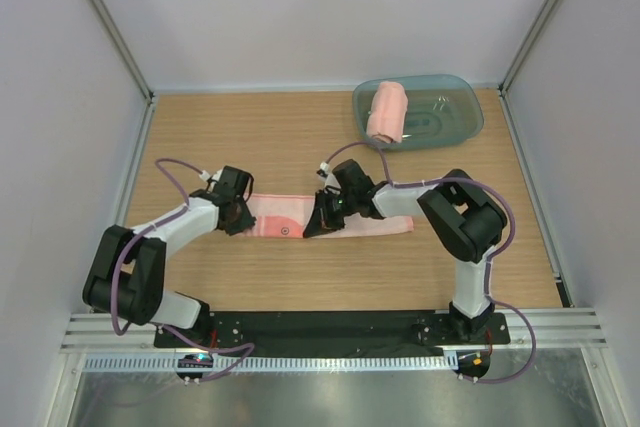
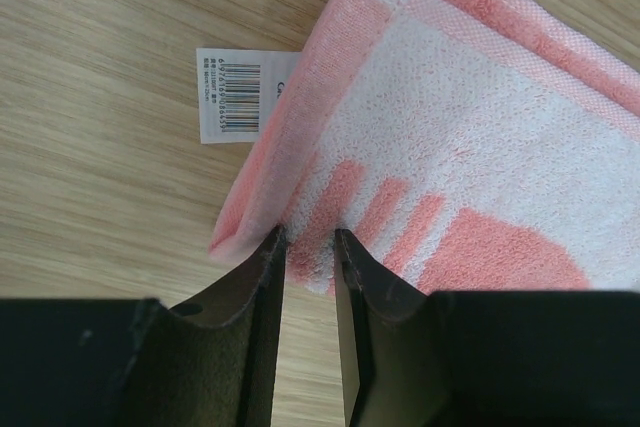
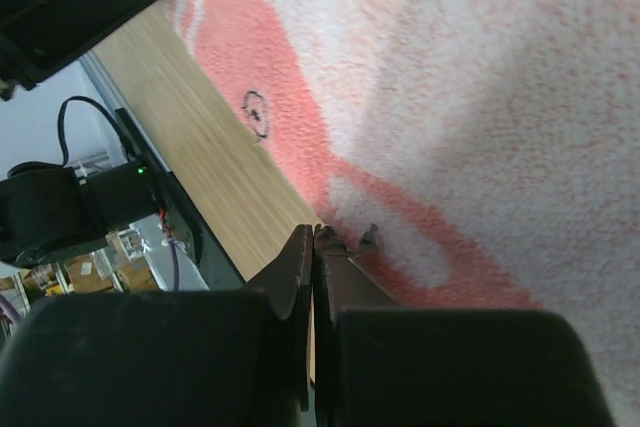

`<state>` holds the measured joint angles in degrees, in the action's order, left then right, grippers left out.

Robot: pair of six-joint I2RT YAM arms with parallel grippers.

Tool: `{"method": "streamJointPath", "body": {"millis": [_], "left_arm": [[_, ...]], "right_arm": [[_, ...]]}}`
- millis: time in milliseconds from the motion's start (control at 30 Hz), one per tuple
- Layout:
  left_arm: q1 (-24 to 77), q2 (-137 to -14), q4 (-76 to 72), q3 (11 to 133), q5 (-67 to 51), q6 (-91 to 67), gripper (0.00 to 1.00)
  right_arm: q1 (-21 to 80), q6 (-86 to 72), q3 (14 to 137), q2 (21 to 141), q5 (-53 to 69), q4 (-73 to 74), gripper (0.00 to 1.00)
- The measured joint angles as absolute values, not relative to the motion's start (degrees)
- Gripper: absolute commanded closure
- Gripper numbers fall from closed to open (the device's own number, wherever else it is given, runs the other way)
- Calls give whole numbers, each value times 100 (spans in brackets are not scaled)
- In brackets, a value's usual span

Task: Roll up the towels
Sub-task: Fold the towel

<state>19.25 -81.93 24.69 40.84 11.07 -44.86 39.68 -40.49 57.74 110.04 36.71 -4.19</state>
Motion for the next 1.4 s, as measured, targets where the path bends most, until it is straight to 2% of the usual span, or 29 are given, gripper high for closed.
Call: {"method": "streamJointPath", "body": {"millis": [267,500,800,967,1133,1400], "left_arm": [[1922,-8370,2506,4244,1173,-4473,76],[1922,-8545,2563,4410,1223,-4460,78],[1907,-8720,2659,4587,1229,-4453,81],[1900,-8729,2672,4598,1223,-4453,81],[1898,-8731,2676,4598,1225,-4453,82],[1898,-8731,2681,4598,1225,-4451,82]], "right_arm": [[3726,-4053,5284,11118,3922,-740,99],[2882,-4252,4438,11015,4711,-1586,99],[1909,-4222,3334,10077,4705,-1498,99],[930,-4263,2823,9282,4578,-1330,99],[148,-4141,2683,8429,4130,-593,99],[-45,-3684,2906,7131,2845,1227,99]]}}
